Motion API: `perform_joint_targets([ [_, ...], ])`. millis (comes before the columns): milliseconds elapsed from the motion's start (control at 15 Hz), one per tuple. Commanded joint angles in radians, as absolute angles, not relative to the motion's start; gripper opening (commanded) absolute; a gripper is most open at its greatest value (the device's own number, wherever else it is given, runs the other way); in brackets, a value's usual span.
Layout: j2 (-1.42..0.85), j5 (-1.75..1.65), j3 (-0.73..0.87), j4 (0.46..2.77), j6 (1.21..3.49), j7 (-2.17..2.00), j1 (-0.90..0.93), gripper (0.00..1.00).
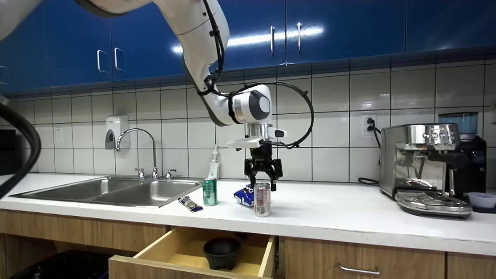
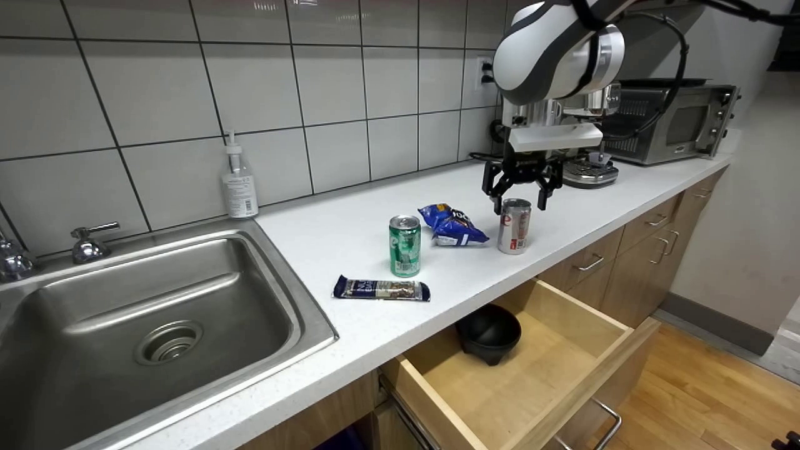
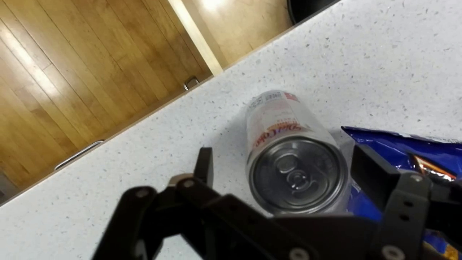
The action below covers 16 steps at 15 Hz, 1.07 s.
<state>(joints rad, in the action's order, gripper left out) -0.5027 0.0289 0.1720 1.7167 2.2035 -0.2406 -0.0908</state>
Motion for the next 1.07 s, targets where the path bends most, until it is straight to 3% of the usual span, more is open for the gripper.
perform_joint_targets([
  [0,-0.512,0.009,0.176,1.693,2.202,-0.264,-0.094,0.68],
  [133,-0.513,0.009,0.176,1.694,2.203,-0.262,-0.095,0.49],
  [267,-0.513,0.010,0.178,1.694,2.206,-0.261,-0.096,0.38],
  [1000,-0.420,0.006,0.177,1.773,2.229,-0.221,-0.100,0.38],
])
